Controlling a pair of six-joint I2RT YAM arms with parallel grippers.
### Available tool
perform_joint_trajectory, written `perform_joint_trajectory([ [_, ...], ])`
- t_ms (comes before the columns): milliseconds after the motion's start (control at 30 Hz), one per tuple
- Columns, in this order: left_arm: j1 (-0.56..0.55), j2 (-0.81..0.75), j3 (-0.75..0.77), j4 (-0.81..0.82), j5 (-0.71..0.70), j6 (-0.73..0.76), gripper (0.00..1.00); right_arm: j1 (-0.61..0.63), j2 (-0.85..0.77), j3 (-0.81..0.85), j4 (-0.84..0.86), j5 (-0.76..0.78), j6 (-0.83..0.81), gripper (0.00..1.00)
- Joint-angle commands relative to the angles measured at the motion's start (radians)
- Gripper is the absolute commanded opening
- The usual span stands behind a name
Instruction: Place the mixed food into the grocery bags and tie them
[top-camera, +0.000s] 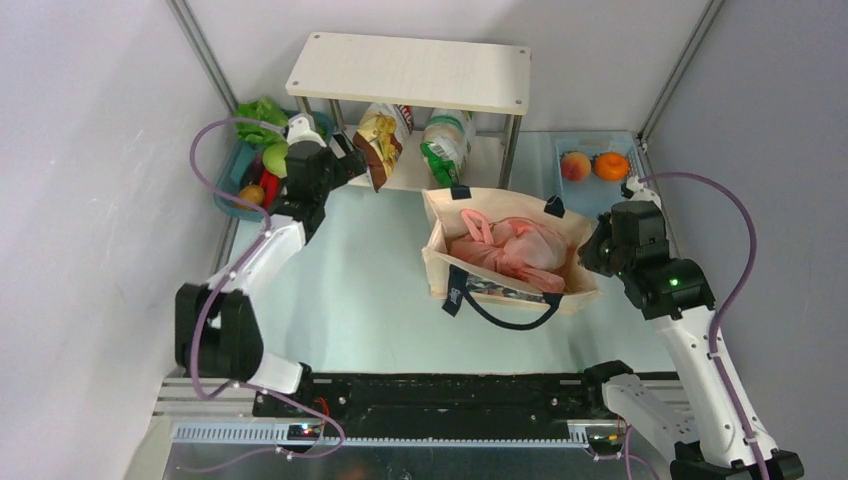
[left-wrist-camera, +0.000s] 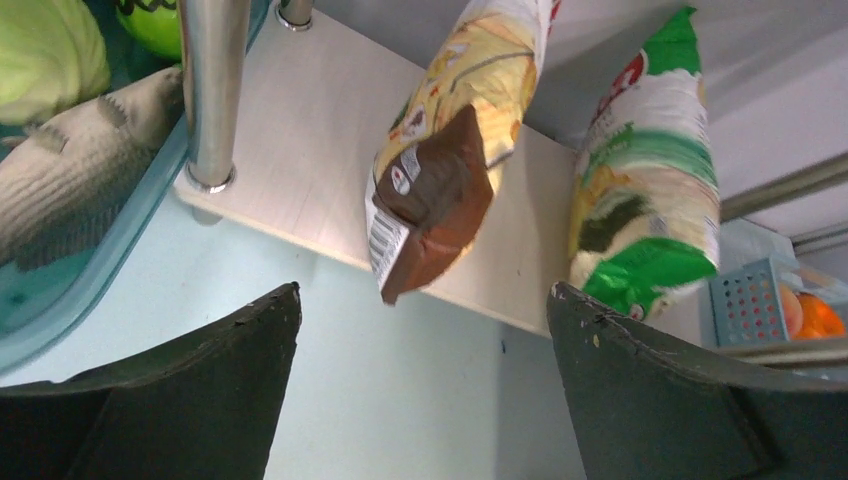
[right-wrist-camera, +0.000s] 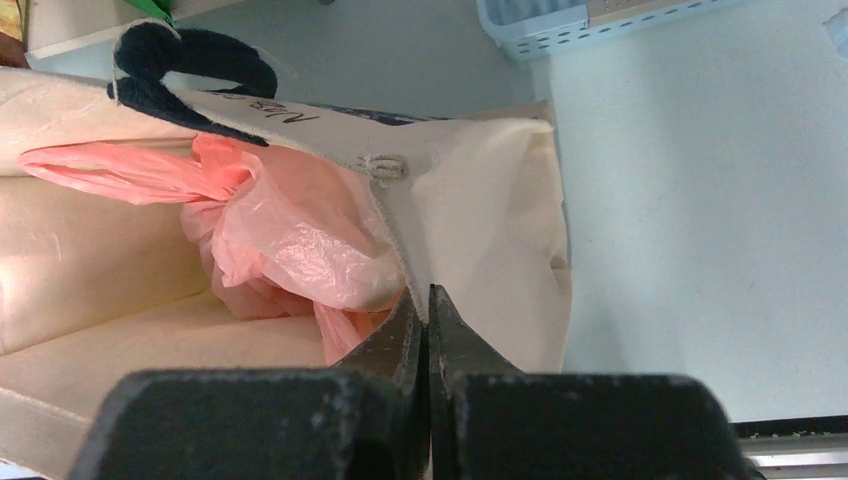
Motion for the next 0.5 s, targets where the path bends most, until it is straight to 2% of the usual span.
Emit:
perform_joint_trajectory([
  [0, 0.054, 0.113, 0.067, 0.244, 0.086, 0.029, 0.96, -0.005, -0.032, 0.013, 0.064, -0.037, -0.014, 0.0],
  [133, 0.062, 0.23, 0.091, 0.369, 0.132, 0.078, 0.92, -0.006, -0.037, 0.01, 0.061, -0.031, -0.02, 0.0],
  [267, 0.064, 0.323, 0.14, 0.424, 0.171, 0.104, 0.88, -0.006, -0.035, 0.011, 0.067, -0.026, -0.03, 0.0],
  [467, 0.066, 0.443, 0.222, 0.491, 0.278, 0.087, 0.54, -0.007, -0.016, 0.01, 0.079, -0.055, -0.029, 0.0],
])
